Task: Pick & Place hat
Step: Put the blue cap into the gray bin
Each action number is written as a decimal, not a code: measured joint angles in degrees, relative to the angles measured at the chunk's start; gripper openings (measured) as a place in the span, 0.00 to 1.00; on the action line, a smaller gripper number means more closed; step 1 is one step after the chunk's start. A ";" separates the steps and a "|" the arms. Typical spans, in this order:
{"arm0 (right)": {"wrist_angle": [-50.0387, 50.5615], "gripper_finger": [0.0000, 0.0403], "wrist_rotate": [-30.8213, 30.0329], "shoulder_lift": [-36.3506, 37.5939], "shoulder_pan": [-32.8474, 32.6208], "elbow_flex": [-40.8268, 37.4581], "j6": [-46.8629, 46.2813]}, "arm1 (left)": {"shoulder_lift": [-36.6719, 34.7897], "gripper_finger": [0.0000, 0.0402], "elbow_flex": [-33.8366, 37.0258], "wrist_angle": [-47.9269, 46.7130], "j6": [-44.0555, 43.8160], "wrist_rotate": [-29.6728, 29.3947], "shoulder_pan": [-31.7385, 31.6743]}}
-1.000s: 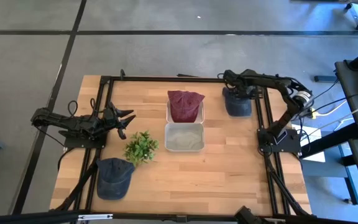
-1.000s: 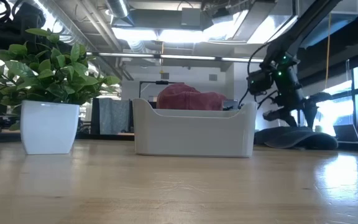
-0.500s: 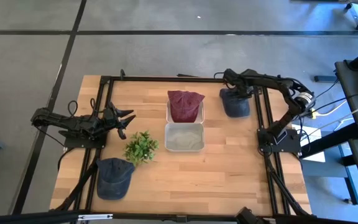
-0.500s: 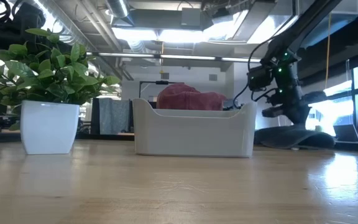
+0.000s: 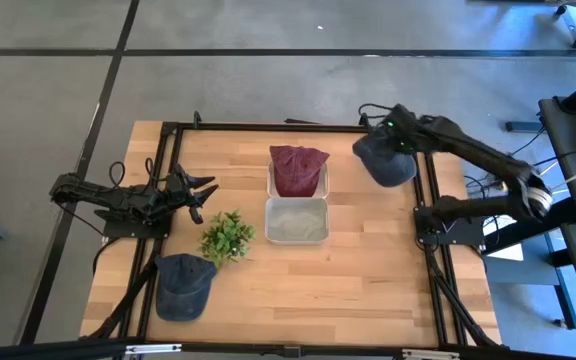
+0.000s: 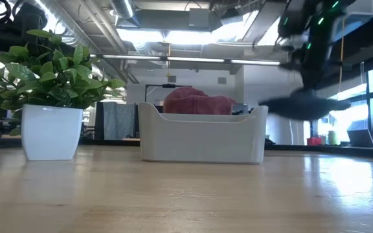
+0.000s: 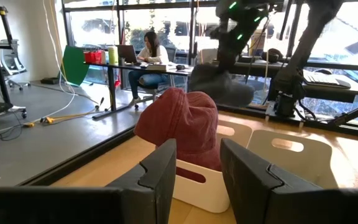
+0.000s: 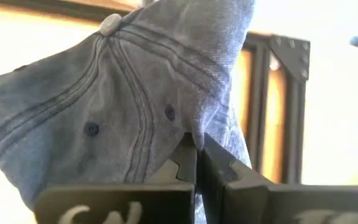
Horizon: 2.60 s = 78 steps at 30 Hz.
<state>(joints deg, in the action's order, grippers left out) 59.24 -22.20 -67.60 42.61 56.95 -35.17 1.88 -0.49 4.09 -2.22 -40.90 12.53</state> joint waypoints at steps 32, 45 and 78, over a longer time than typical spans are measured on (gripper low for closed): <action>-59.52 0.01 -60.23 -11.55 -67.66 0.02 -17.52 | -0.01 0.30 0.02 0.84 -17.80 0.06 0.00; -85.37 0.02 -67.79 -34.72 -69.59 0.02 -28.79 | 0.01 0.30 0.02 0.16 -13.56 0.04 0.00; -97.93 0.12 -66.13 -45.98 -66.97 1.18 -21.54 | 0.01 0.30 0.02 0.03 -13.05 -0.02 0.00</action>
<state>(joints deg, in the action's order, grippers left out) -38.70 -88.33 -113.58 -24.36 58.13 -56.71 1.89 -0.47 4.12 -15.27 -40.92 12.53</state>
